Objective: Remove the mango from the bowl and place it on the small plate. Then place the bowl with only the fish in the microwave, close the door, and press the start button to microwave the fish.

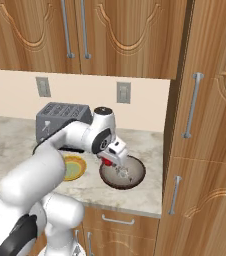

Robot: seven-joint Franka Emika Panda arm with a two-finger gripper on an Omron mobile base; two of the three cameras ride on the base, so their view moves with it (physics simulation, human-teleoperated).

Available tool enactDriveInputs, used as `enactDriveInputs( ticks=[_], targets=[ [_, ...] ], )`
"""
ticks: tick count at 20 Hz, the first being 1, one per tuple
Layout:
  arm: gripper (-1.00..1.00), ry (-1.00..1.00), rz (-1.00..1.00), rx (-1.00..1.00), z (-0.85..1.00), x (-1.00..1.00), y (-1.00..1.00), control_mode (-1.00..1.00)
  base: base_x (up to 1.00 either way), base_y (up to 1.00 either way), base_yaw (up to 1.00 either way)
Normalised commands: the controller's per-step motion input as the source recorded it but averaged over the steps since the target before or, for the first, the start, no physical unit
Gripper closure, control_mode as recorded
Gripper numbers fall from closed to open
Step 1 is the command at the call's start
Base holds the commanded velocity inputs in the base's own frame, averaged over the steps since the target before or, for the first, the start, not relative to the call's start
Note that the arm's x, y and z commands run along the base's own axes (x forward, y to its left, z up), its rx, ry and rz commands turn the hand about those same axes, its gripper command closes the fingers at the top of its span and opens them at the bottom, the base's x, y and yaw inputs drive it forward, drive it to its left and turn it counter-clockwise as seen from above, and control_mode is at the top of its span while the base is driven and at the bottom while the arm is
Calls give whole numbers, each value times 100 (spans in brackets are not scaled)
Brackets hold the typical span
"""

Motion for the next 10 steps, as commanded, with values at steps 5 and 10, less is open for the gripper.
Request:
enactDriveInputs(
  ticks=[5, 10],
  targets=[
    [100, 1, 4, -16, 26, -8, 100, -100, 0, 0, 0],
    [100, 11, 11, -13, -18, 1, 100, -100, 0, 0, 0]
  ],
)
